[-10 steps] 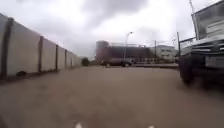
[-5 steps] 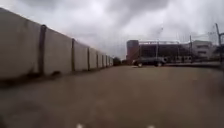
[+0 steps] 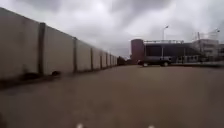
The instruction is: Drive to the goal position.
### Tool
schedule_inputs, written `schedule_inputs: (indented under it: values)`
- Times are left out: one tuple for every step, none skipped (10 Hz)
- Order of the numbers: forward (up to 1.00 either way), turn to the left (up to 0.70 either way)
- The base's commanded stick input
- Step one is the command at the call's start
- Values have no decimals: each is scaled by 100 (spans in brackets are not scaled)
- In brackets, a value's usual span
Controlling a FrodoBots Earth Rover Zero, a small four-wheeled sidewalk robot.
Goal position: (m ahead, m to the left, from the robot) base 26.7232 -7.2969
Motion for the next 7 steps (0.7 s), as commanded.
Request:
schedule_inputs:
  values:
    - [100, 5]
    - [100, 5]
    - [100, 5]
    - [100, 5]
    - [100, 5]
    - [100, 5]
    - [100, 5]
